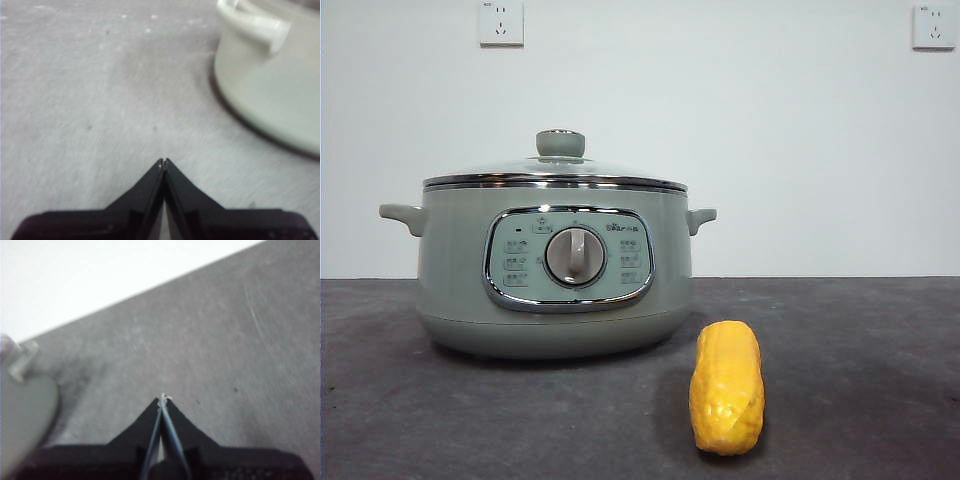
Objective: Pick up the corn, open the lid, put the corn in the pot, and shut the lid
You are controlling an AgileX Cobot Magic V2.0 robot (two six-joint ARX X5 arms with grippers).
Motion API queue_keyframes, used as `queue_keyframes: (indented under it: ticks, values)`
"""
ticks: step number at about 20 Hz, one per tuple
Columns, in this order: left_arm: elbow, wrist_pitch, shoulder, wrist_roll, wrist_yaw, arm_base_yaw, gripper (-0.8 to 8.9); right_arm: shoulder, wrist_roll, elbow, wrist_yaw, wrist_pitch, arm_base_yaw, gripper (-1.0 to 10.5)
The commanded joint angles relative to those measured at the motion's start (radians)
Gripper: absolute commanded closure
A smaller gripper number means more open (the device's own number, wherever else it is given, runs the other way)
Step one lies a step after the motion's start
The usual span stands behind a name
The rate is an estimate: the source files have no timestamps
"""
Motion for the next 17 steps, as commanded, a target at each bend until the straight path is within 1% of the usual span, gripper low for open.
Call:
queue_keyframes:
  ticks: [1,4,9,13,15,17]
  values:
    - [0.067,-0.006,0.024,-0.022,0.029,0.0,8.18,0.039,0.039,0.068,-0.001,-0.034,0.0,9.6]
    - [0.146,-0.022,0.072,-0.021,0.07,0.0,8.18,0.103,0.039,0.148,-0.042,-0.084,0.0,9.6]
    - [0.267,-0.035,0.176,-0.023,0.155,0.0,8.17,0.231,0.044,0.306,-0.167,-0.221,0.0,9.5]
    - [0.348,-0.035,0.254,-0.03,0.282,0.0,8.17,0.311,0.08,0.426,-0.238,-0.334,0.0,9.5]
    - [0.377,-0.042,0.287,-0.052,0.351,0.0,8.17,0.336,0.091,0.463,-0.256,-0.372,0.0,9.5]
    - [0.405,-0.062,0.32,-0.081,0.438,0.0,8.17,0.363,0.087,0.492,-0.307,-0.392,0.0,9.5]
